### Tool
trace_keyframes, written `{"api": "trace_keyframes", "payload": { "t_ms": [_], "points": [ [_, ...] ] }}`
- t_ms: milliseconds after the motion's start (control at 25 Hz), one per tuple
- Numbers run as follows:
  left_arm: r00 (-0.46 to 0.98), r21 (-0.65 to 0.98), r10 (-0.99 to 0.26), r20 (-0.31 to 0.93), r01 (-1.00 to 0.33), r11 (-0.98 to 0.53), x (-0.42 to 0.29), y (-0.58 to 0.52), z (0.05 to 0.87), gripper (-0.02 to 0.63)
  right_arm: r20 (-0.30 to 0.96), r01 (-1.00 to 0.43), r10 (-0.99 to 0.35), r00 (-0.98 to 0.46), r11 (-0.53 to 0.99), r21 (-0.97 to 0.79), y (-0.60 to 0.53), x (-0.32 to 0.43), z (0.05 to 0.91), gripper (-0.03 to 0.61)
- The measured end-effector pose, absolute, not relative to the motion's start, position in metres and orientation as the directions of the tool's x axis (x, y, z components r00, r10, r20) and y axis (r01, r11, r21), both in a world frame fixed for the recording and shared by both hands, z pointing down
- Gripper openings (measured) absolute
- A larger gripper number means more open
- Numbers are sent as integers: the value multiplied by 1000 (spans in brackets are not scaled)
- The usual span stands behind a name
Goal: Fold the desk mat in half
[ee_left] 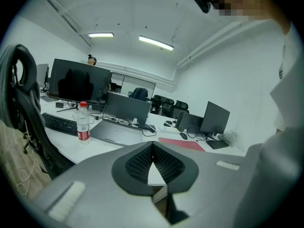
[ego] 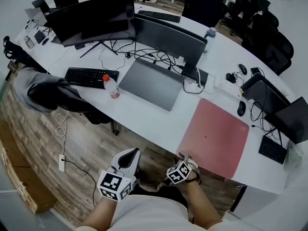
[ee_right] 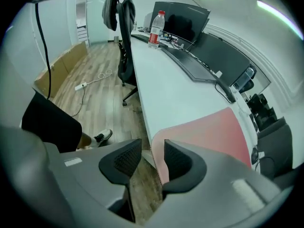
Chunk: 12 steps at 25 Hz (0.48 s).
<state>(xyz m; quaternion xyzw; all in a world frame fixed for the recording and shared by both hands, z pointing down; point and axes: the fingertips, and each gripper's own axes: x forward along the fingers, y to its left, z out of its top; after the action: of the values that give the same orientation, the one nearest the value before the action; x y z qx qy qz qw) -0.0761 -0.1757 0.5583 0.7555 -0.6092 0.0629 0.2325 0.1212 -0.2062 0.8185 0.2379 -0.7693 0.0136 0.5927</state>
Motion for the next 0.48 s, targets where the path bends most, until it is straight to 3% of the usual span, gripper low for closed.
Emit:
{"api": "trace_keyframes", "payload": {
  "t_ms": [160, 320, 480],
  "points": [
    [273, 290, -883, 382, -942, -166, -77, -172, 560, 2, 915, -379, -374, -152, 877, 295, -206, 122, 820, 166],
    [276, 296, -884, 377, -940, -168, -79, -170, 560, 2, 908, -369, -407, -104, 863, 344, -214, 124, 821, 98],
    [285, 305, -877, 387, -937, -169, -80, -167, 563, 2, 909, -388, -402, -114, 860, 332, -214, 126, 819, 95]
  ]
}}
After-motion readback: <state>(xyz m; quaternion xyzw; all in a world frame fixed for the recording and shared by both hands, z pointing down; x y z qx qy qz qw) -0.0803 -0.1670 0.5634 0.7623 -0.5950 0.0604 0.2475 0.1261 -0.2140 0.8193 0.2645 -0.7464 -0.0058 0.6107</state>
